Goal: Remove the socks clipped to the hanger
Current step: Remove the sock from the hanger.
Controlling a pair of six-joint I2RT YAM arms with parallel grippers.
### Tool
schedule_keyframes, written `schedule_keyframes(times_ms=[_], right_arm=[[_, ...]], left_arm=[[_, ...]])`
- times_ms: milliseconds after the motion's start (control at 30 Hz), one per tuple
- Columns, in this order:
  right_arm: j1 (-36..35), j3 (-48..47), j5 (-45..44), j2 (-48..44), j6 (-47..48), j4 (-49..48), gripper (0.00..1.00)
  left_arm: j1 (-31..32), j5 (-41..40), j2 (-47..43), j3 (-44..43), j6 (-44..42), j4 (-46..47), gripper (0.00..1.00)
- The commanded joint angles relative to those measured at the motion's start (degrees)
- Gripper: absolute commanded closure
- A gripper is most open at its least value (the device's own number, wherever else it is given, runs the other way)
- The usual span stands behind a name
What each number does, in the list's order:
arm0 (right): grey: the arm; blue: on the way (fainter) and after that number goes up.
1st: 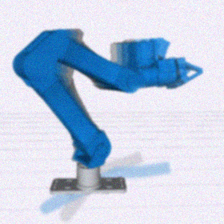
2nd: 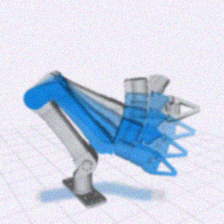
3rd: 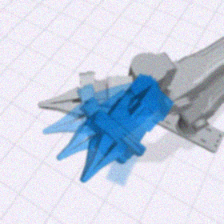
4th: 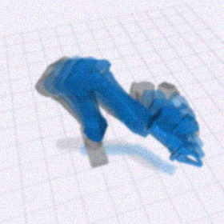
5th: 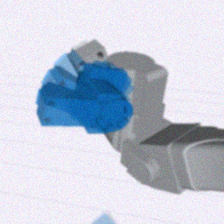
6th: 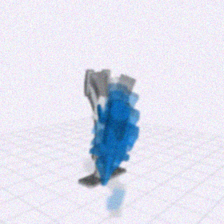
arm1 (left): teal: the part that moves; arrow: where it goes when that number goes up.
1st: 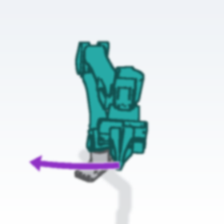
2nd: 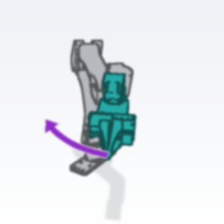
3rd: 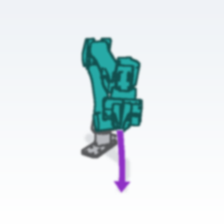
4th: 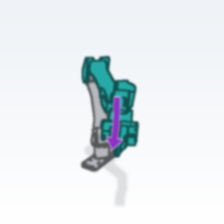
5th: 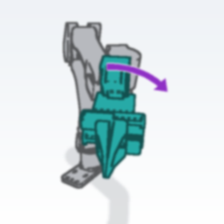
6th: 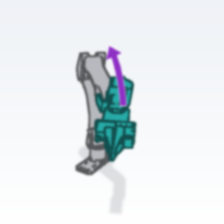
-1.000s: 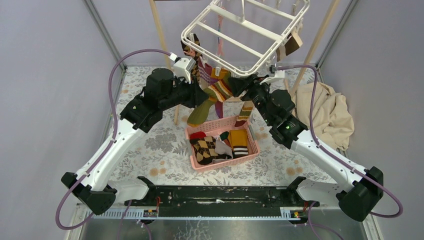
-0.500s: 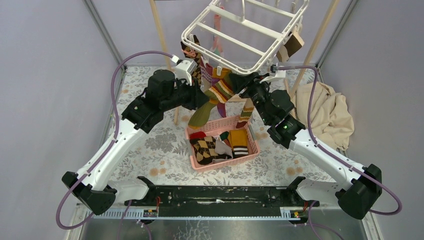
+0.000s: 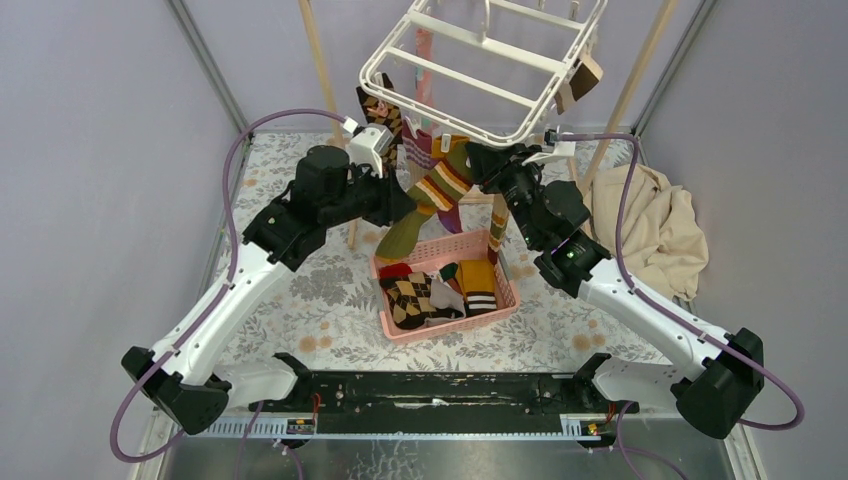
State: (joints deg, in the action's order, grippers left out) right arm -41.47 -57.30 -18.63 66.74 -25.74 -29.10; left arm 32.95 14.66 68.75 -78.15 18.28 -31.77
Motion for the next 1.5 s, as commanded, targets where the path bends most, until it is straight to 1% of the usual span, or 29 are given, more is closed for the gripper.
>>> schedule_keyframes(times_ms=[0, 167, 333, 567, 800, 867, 900, 933, 967, 1033, 1100, 1167, 1200, 1333, 1467], right_arm=[[-0.4, 0.0, -2.3, -1.6, 0.7, -4.3, 0.92], [-0.4, 0.4, -2.8, -1.9, 1.2, -3.9, 0.90], [-0.4, 0.8, -3.0, -2.3, 1.3, -3.9, 0.90], [-0.4, 1.1, -3.1, -2.6, 1.3, -3.8, 0.89], [-0.4, 1.6, -2.9, -3.1, 1.3, -3.7, 0.88], [-0.4, 2.2, -3.1, -3.7, 1.2, -3.6, 0.86], [-0.4, 2.5, -3.2, -3.9, 1.3, -3.5, 0.82], [-0.3, 2.7, -3.3, -4.1, 1.3, -3.4, 0.75], [-0.4, 3.0, -3.3, -4.2, 1.3, -3.3, 0.67], [-0.4, 3.5, -3.2, -4.3, 1.2, -3.1, 0.55], [-0.4, 4.2, -2.8, -4.5, 1.2, -2.9, 0.46], [-0.4, 4.9, -2.3, -4.8, 1.3, -2.9, 0.43], [-0.4, 5.3, -2.1, -5.0, 1.4, -2.9, 0.41], [-0.4, 6.9, -1.0, -6.1, 2.3, -1.7, 0.37], [-0.4, 9.9, 0.9, -7.8, 2.9, -0.8, 0.35]], left_arm=[[-0.3, 0.9, -2.5, 0.8, 0.0, 1.1, 0.73], [-0.4, 1.0, -5.2, 2.3, 0.6, 0.1, 0.73], [-0.3, 1.1, -8.0, 4.4, 1.3, -0.9, 0.73], [-0.4, 3.0, -9.4, 6.2, 2.6, -1.1, 0.75], [-0.3, 6.1, -9.5, 8.5, 4.7, 1.6, 0.75], [-0.3, 6.4, -9.4, 9.0, 4.9, 2.2, 0.75], [-0.3, 6.4, -9.3, 9.2, 5.0, 2.5, 0.74], [-0.3, 6.3, -9.2, 9.5, 5.0, 2.8, 0.73], [-0.3, 6.2, -9.1, 9.6, 5.1, 3.1, 0.72], [-0.3, 5.8, -8.7, 9.8, 5.0, 3.9, 0.66], [-0.3, 5.1, -8.1, 9.7, 4.8, 4.4, 0.55], [-0.3, 3.9, -7.6, 9.7, 4.5, 5.0, 0.43], [-0.3, 3.3, -7.4, 9.7, 4.4, 5.2, 0.39], [-0.4, 2.1, -6.6, 9.8, 3.8, 6.4, 0.31], [-0.3, 0.8, -5.9, 10.3, 3.7, 8.1, 0.26]])
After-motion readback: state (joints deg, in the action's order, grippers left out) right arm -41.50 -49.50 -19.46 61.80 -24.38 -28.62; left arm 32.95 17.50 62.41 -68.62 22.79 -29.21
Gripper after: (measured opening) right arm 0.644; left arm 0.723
